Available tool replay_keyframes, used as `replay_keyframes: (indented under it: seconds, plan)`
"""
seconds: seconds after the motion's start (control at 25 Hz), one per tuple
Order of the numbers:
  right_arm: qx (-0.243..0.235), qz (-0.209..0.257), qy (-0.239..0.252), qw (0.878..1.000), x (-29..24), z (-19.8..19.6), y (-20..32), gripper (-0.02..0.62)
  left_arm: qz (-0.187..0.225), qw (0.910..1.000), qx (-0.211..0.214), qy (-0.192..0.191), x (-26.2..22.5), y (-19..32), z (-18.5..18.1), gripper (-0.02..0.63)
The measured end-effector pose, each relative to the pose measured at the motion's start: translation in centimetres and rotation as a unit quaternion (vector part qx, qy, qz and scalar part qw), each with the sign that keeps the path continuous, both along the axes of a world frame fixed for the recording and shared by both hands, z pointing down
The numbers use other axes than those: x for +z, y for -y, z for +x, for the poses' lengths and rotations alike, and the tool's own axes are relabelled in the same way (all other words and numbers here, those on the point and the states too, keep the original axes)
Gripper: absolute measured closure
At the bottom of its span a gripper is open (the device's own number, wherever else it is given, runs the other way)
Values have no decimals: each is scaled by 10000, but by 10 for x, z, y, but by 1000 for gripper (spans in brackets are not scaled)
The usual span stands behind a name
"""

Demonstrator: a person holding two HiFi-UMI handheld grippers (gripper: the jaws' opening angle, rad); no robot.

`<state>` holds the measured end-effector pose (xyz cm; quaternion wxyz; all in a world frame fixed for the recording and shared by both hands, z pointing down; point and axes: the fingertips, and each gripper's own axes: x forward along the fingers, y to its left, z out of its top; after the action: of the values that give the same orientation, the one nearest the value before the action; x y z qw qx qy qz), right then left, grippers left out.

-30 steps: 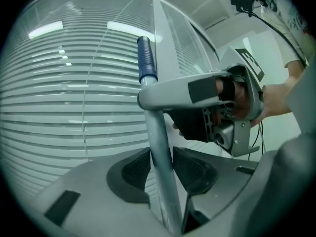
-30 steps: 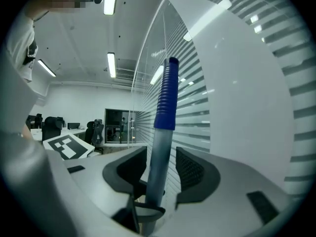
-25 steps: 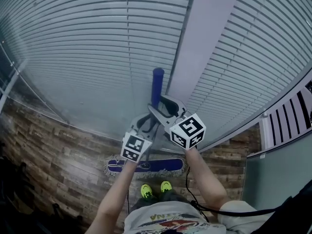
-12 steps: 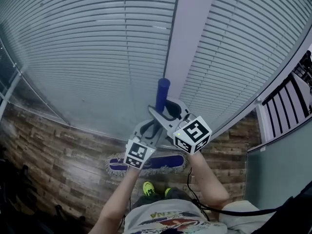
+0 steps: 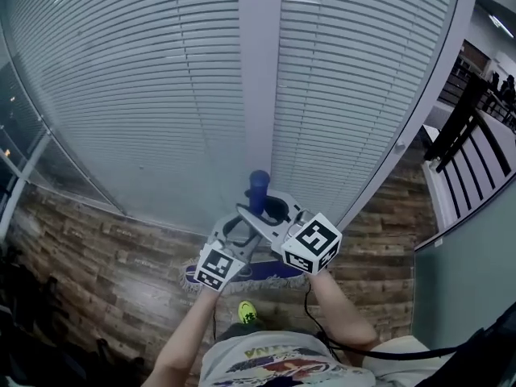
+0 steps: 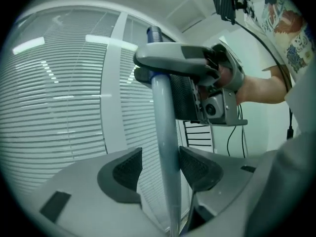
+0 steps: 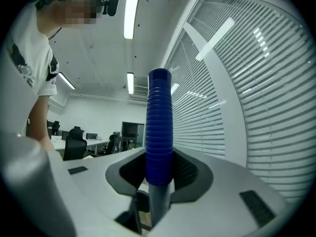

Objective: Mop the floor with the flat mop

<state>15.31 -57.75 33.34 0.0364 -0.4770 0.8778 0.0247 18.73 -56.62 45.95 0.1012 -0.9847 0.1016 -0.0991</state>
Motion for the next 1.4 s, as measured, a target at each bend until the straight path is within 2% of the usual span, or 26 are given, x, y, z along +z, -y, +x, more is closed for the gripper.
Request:
replay_keyframes:
  seconds: [0.08, 0.24, 0.28, 0.36, 0.48, 0.72, 0.92, 1.12, 1.4]
  plan:
    - [-72, -5, 42, 10000, 4, 9, -30, 471, 57, 10000, 69, 23, -4, -26, 11, 380]
    - [-293, -8, 88, 9995, 15, 8, -99, 471, 202, 9997, -12, -140, -17, -93, 15, 387]
    - [-341, 15, 81, 9994, 21, 6, -119, 471, 280, 9996, -22, -74, -13, -114, 16, 400]
    - [-461, 73, 54, 9989, 34, 3, -161, 471, 304, 9995, -53, 17, 2, -157, 16, 492]
    - [-710, 104, -56, 9974, 41, -5, -213, 471, 181, 9995, -240, 12, 9, -204, 11, 499]
    - [-1129, -31, -336, 9930, 58, -22, -291, 469, 107, 9984, -457, 313, 24, -274, 0, 500]
    - [-1414, -100, -314, 9894, 68, -39, -343, 463, -14, 9966, -671, 473, 34, -320, -13, 502]
    - [-1668, -343, 206, 9852, 87, -65, -383, 445, -332, 9941, -943, 429, 50, -356, -36, 500]
    - [-1759, -580, -14, 9827, 110, -78, -435, 443, -518, 9912, -1117, 484, 69, -402, -47, 497]
